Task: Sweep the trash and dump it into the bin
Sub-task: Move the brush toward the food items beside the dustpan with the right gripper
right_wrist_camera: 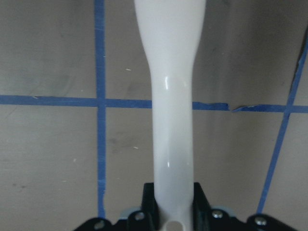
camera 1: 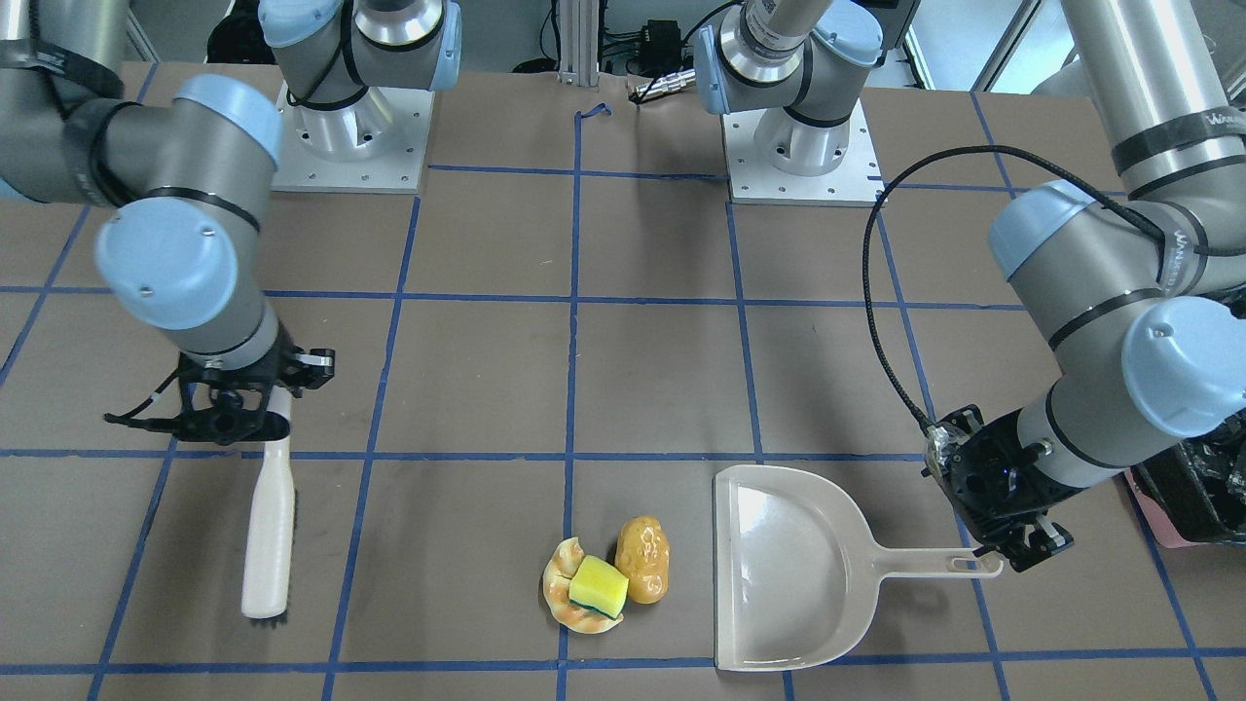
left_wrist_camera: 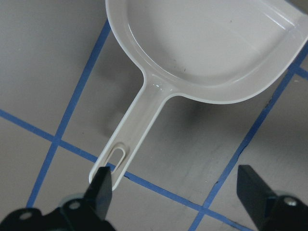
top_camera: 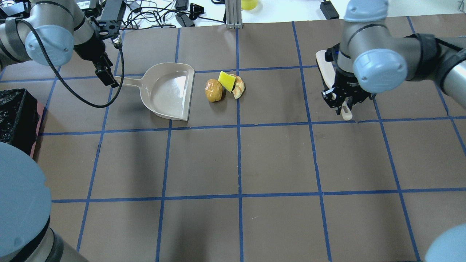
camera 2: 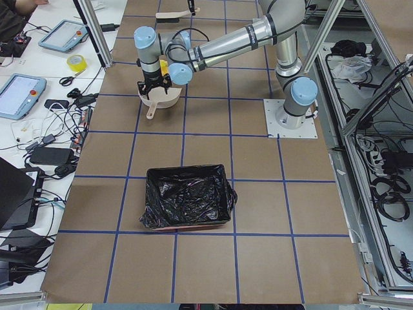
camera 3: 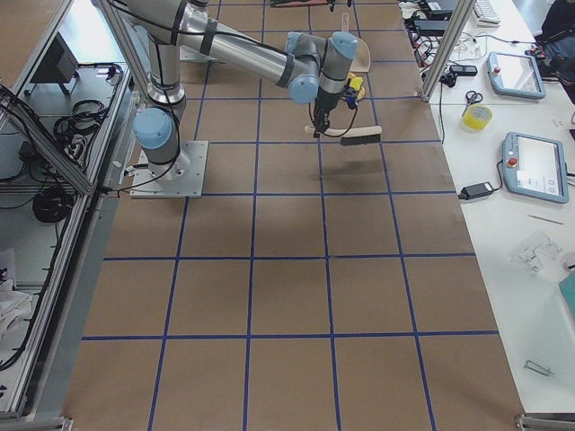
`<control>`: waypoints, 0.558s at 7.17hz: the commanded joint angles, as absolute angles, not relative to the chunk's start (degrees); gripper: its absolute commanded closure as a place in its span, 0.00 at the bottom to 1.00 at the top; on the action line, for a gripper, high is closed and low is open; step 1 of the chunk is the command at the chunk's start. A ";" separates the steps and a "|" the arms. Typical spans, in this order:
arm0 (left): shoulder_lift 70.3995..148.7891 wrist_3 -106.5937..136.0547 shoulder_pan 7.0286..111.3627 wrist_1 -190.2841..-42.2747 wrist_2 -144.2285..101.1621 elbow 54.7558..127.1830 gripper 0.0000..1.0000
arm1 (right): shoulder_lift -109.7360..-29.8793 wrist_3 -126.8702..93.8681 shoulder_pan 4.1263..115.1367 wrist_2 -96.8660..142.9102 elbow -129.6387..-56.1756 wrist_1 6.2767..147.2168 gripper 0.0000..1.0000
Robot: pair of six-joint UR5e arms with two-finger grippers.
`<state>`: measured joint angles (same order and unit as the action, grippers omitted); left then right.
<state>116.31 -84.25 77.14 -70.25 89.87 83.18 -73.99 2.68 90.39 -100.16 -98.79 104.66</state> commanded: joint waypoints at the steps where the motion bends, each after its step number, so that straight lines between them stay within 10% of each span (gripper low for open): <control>1: 119.60 -97.16 76.47 -70.05 90.00 78.44 0.13 | -70.77 -11.53 101.37 -100.29 -96.61 103.10 1.00; 4: 124.53 -97.73 76.55 -70.31 90.52 76.20 0.13 | -60.77 -25.54 112.12 -99.93 -84.68 96.96 1.00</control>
<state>122.98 -97.25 76.58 -70.21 90.21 76.72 -65.07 -20.27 108.26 -100.13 -89.75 99.56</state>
